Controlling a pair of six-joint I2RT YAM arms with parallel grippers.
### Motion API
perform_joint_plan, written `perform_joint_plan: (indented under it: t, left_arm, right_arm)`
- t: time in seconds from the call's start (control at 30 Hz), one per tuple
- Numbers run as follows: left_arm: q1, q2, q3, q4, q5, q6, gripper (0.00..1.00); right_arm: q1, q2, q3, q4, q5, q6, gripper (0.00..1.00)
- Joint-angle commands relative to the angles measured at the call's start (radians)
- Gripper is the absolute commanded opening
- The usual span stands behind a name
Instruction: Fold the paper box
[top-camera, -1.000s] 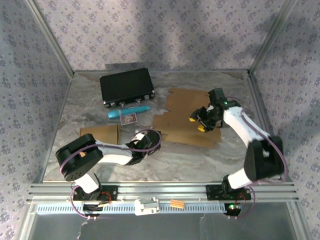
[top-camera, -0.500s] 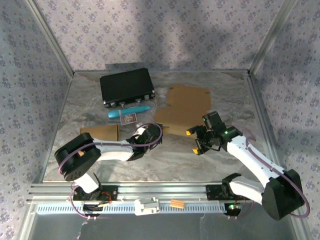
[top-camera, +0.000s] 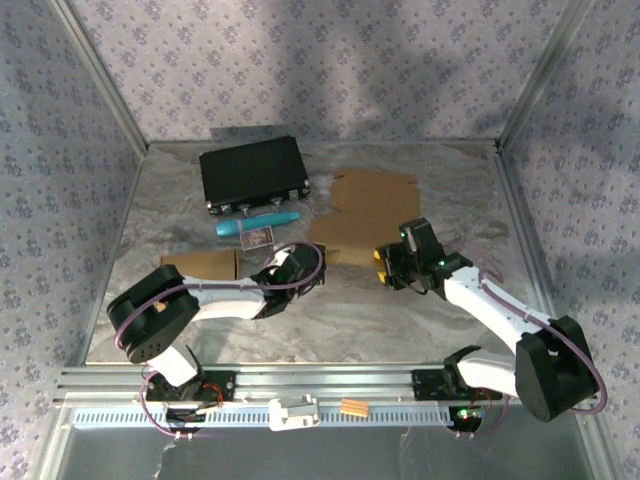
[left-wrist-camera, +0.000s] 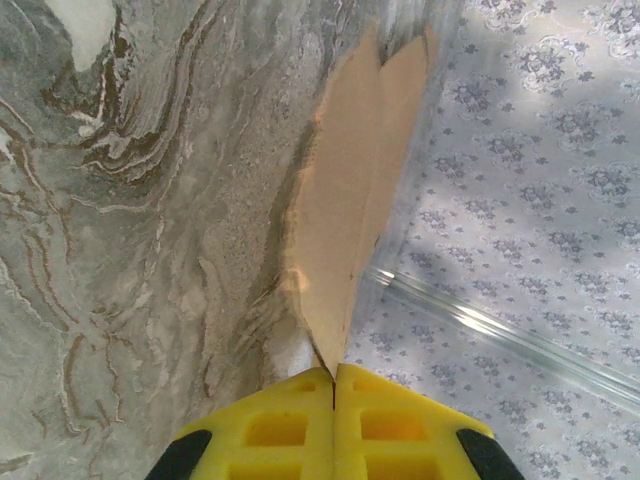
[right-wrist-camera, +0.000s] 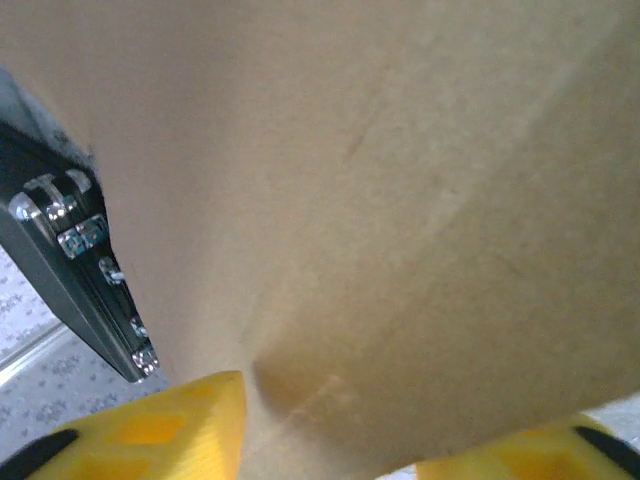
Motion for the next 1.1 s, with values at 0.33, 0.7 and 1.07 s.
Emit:
perform_joint_plan:
  t: [0.33, 0.7, 1.07]
  left_arm:
    - [0.033, -0.057, 0.040, -0.038, 0.073, -0.046, 0.02]
    - [0.258, -0.297, 0.308, -0.552, 0.396, 0.521, 0.52]
    - [0.469, -0.473, 0.490, -0.988, 0.426, 0.878, 0.56]
  right_arm:
    - [-0.042, 0.010, 0.167, -0.072, 0.077, -0.137, 0.04]
    - [-0.149, 0.098, 0.614, -0.317, 0.042, -0.398, 0.00]
    - [-0.179, 0.115, 1.099, -0.868, -0.055, -0.290, 0.00]
